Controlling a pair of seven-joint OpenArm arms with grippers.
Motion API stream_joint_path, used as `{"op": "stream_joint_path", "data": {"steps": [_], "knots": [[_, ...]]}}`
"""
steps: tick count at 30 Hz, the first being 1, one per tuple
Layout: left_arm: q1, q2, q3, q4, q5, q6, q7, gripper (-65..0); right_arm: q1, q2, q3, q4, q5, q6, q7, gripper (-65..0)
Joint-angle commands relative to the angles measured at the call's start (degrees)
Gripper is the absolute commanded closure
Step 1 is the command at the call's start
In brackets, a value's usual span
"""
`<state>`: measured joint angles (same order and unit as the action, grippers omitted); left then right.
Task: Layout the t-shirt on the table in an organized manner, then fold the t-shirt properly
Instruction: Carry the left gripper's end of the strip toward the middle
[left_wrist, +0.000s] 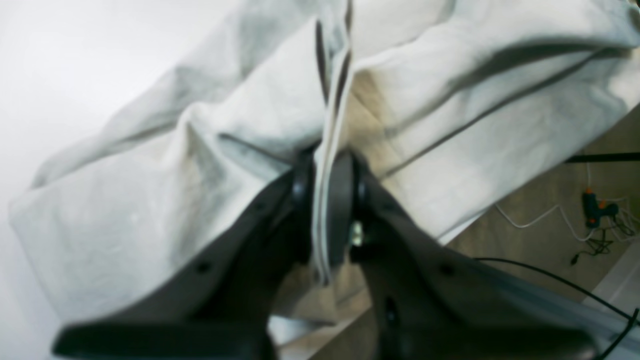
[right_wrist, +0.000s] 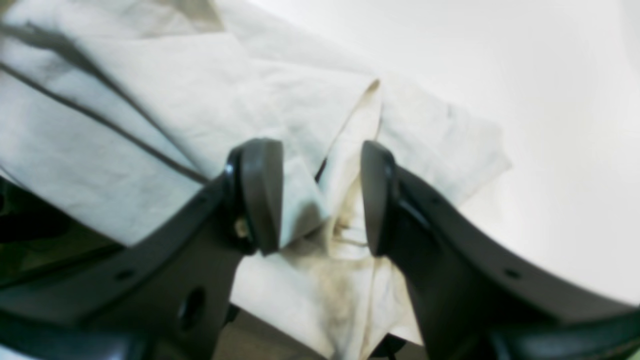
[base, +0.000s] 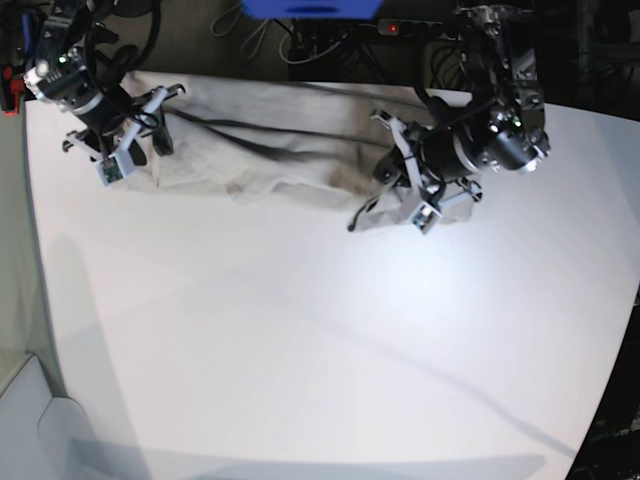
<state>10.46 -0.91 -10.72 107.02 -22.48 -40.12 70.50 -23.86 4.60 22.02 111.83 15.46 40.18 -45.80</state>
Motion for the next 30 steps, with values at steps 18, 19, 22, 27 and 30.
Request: {"op": "stream_joint_path", "data": {"steps": [18,19,22,27,30], "knots": [[-1.2,0.2,7.1,-2.7,-1.6,0.1,-1.1,-8.7,-0.4,0.4,0.1,0.9,0.8,-0.2,1.2,-26.5],[-1.4,0.2,7.7,-2.5,-1.6,0.1,-1.1,-7.4,-0.4,0.4,0.1,0.9,0.8,-0.2,1.2,-26.5],[-2.4,0.4,8.7,-1.5,-1.6,0.1,-1.2,-6.0,-0.5,0.4,0.1,0.9,0.8,-0.2,1.2,-26.5],[-2.9,1.5,9.3,-2.8,-1.0,0.1,-1.2,-6.0,-0.5,0.4,0.1,0.9,0.8,-0.2,1.2,-26.5],[-3.3,2.8,9.4,-3.2,-0.9,0.1,-1.2,-6.1,-0.5,0.4,0.1,0.9,0.8,-0.2,1.2,-26.5]]}}
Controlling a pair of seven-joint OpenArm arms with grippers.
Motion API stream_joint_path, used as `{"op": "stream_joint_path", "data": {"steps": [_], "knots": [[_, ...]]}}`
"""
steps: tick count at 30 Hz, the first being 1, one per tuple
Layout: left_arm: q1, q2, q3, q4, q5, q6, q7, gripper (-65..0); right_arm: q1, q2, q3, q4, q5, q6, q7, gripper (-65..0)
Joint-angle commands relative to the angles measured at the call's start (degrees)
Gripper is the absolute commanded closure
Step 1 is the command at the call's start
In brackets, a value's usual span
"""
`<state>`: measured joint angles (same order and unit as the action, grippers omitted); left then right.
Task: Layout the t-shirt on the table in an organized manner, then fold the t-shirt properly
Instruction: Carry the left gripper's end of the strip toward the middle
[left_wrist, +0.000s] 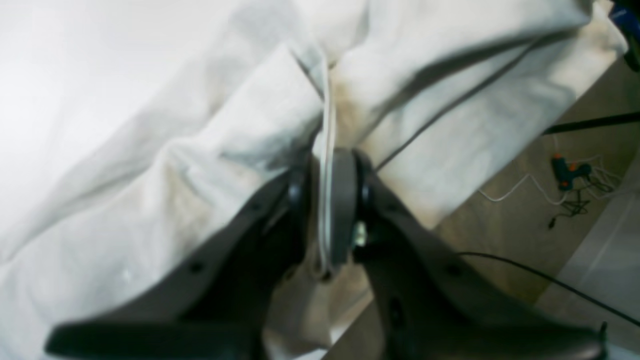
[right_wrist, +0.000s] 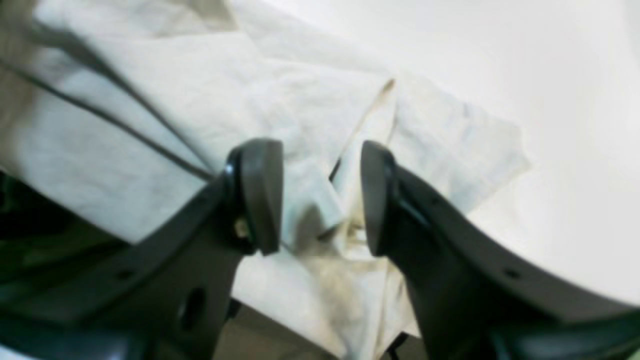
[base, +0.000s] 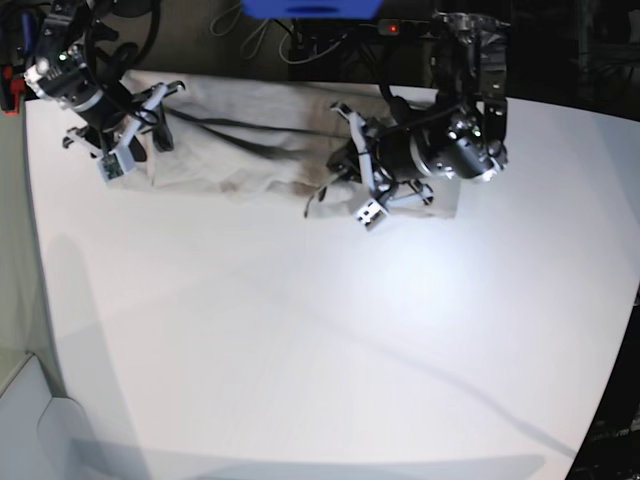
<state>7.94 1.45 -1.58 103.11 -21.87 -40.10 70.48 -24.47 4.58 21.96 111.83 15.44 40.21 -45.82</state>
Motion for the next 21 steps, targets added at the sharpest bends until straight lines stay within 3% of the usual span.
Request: {"op": "stream_joint_path", "data": {"steps": [1,9,11,15,16,21], "knots": [[-1.0,0.4,0.2,0.7,-1.6,0.1,-1.2,-6.1,0.1,0.4,0.2,0.9,0.8,-0.2,1.2,-26.5],[-0.8,-0.4,0.2,0.6,-1.6,0.1,-0.6,-6.6,0.1,0.4,0.2,0.9,0.8,-0.2,1.2,-26.5],[-0.6,-0.9,0.2,0.6,-1.6,0.1,-0.7,-12.9,0.1,0.4,0.2,0.9,0.8,-0.2,1.2,-26.5],[-0.4,-1.1,0.2,0.8,-2.1,0.1,-0.5,-34.7,0.1,0.4,0.2,0.9,0.8,-0.2,1.2,-26.5],[-0.4,-1.1,0.2,1.0,-2.2,0.1,-0.5,-37.6,0.1,0.4,0.2,0.9,0.8,-0.2,1.2,-26.5],[-0.6,-1.1,-0.3,1.6,-3.5,0.1,-1.1,-38.9,0.1,0.4,0.1,0.9,0.8,-0.2,1.2,-26.5]]}}
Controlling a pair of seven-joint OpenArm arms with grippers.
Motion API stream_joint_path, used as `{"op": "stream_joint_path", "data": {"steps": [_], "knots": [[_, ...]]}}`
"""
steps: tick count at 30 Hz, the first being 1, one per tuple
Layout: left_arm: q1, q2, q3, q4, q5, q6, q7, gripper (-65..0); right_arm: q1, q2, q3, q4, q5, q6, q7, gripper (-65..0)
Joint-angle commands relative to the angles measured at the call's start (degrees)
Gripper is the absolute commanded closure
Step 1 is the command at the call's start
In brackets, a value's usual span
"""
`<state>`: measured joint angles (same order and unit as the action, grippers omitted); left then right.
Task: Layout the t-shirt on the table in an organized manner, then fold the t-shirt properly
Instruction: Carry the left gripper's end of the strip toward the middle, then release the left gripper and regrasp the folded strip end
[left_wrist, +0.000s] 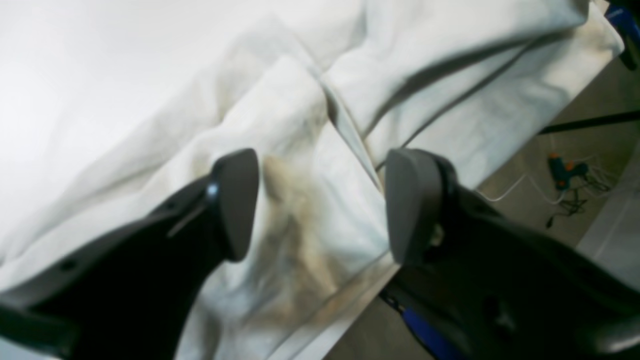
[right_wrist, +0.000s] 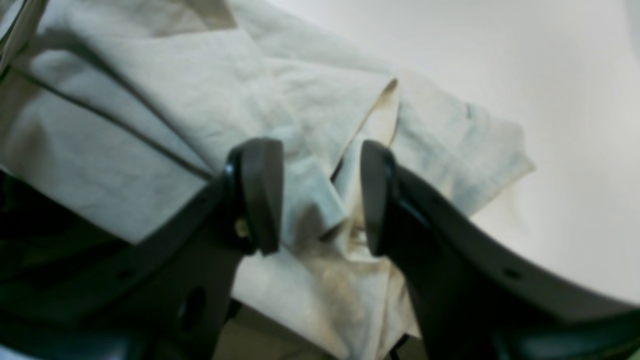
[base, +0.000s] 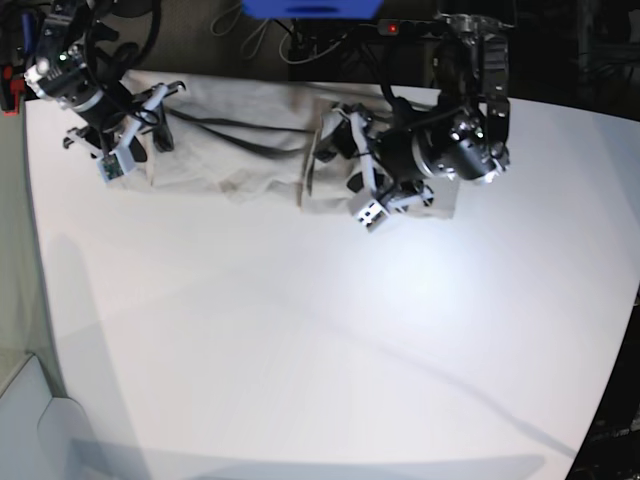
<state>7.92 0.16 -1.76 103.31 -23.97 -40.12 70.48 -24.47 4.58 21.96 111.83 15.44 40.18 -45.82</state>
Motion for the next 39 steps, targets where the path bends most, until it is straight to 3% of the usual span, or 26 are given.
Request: {"op": "stream_joint_path", "data": {"steps": [1,5,9,14,18,26,30,35,39], "knots": [[-0.7,0.1,-0.3,2.1,-2.5,0.1,-1.2,-38.9,0.1,0.4,0.1,0.9,0.8,-0.2,1.2,-26.5],[-1.0,-1.8,-7.3,5.3,-6.3,0.1,-1.2,-38.9,0.1,0.4,0.1,0.9,0.8,-0.2,1.2,-26.5],[-1.1,-4.9,-18.7,5.4,-8.0,0.1,-1.1,-39.1,0.1,0.4,0.1,0.9,0.8,-0.2,1.2,-26.5],[-0.7,-10.1,-27.0,-2.8,-9.3,0.1,-1.1,-39.5,0.3,0.4,0.1,0.9,0.8,-0.2,1.2,-26.5],[-0.7,-12.0,-27.7,-9.5,-12.8,0.1,-1.2,-39.6,0.6,0.4,0.1,0.9,0.8,-0.2,1.2,-26.5],[-0.8,-10.6,-27.3,-11.0,-14.5,0.1,-1.2,-48.5,0.3,0.4,0.1,0.9,0.8,-0.2,1.2,-26.5],[-0.5,-10.6,-27.1,-11.4,-14.5,0.1,-1.2,-48.7,0.2,0.4,0.1,0.9,0.8,-0.2,1.2,-26.5],[-0.4,-10.5,-21.9,-13.2,-14.5,0.1,-1.2,-48.6,0.2,0.3,0.1,0.9,0.8,-0.2,1.2,-26.5],[-0.4,-10.4,-20.1,-15.1,-14.6,0.1,-1.2,-44.8,0.3,0.3,0.1,0.9,0.8,-0.2,1.2,-26.5]]}}
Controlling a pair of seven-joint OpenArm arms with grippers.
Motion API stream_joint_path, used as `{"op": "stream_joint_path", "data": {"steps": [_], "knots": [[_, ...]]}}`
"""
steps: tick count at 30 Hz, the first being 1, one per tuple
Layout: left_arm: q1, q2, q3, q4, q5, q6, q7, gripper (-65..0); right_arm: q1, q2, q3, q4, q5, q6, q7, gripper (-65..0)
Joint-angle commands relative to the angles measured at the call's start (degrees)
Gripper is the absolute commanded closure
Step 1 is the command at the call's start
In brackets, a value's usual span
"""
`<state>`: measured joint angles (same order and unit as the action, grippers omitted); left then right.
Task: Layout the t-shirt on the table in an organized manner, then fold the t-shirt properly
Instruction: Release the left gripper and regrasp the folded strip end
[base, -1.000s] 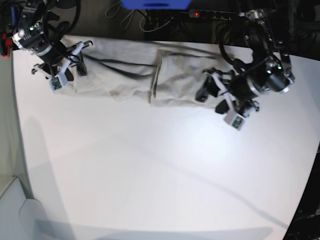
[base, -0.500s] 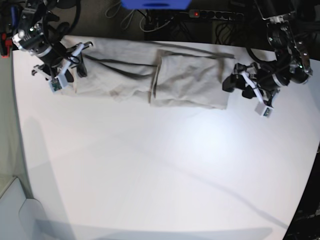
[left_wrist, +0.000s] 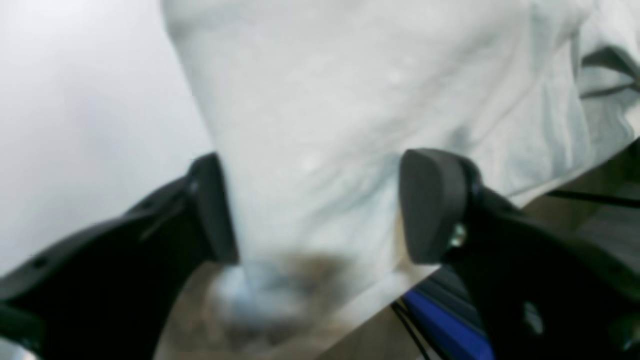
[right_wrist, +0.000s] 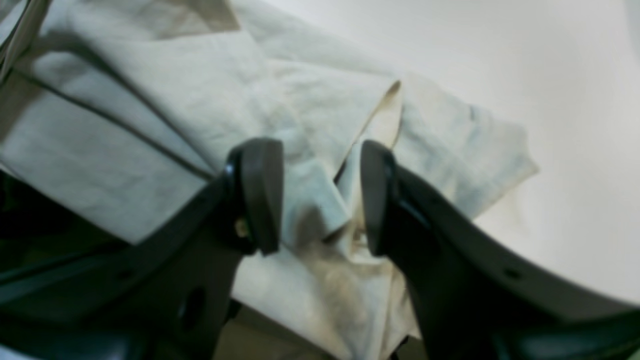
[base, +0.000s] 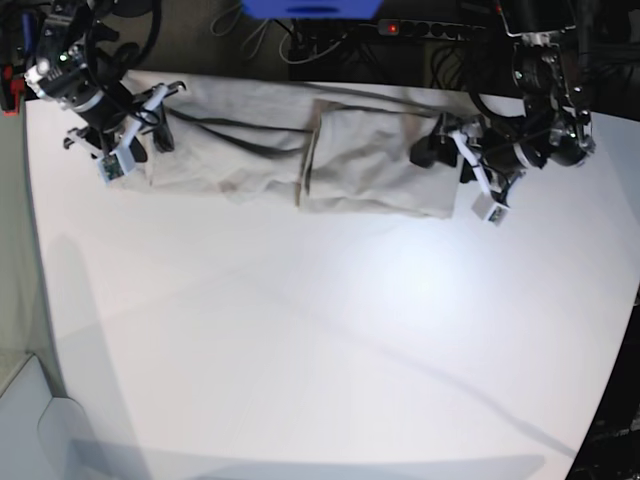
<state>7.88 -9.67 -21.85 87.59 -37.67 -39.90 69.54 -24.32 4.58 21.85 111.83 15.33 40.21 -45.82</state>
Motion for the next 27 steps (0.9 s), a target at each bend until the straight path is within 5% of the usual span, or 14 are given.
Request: {"op": "stream_joint_path", "data": {"steps": [1,10,17,27], "knots": [[-0.4,-0.6,0.0,0.2,-0.9,-0.1,-0.2,-42.9,0.2,0.3,0.2,0.9,0.9,-0.2,1.2,-26.5],[-0.9,-0.6,-0.1,-4.1,-1.2,-0.1,-0.3,-32.7,0.1,0.3,0.2,0.9,0.9,-0.2,1.2,-26.5],[-1.0,-0.6,-0.4,-3.8,-1.3,-0.1,-0.3,-1.3,0.1,0.3,0.2,0.9,0.9,-0.2,1.2,-26.5],[-0.9,-2.2,-2.1,-4.2,-0.7,-0.1,-9.4,-0.1,0.0,1.5,0.2,0.9,0.9,-0.2,1.1,-26.9]]}}
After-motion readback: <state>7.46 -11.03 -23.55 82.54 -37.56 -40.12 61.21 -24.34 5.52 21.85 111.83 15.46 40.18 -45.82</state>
